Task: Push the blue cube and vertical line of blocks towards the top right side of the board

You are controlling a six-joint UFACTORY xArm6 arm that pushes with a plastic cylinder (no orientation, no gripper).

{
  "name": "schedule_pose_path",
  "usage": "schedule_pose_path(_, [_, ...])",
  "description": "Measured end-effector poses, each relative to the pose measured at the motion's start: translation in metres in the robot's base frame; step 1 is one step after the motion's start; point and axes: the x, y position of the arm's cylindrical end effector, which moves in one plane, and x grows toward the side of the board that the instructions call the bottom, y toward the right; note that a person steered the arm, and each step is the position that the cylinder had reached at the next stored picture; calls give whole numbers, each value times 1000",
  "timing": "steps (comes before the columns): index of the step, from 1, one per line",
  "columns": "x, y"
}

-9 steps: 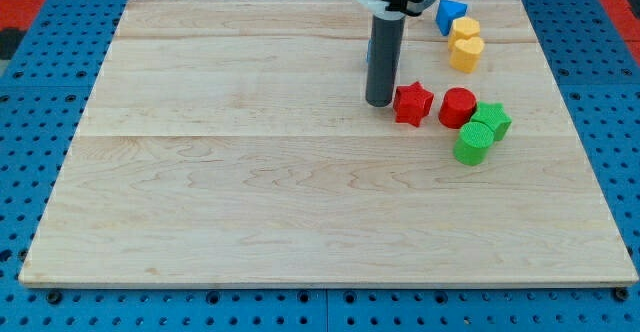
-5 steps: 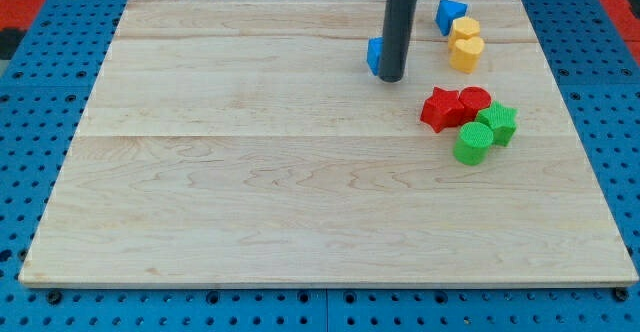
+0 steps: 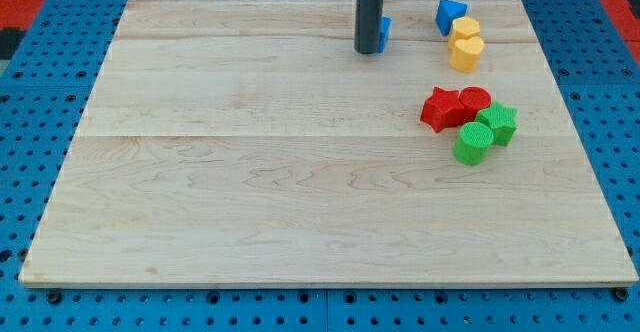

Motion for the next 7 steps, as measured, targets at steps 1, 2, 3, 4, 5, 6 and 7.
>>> schedule_pose_path(1, [-17,42])
schedule_pose_path(2, [18,43])
schedule_pose_path(3, [59,43])
schedule_pose_path(4, [88,71])
schedule_pose_path(5, [88,121])
schedule_pose_path(6, [75,128])
schedule_pose_path(7, [46,128])
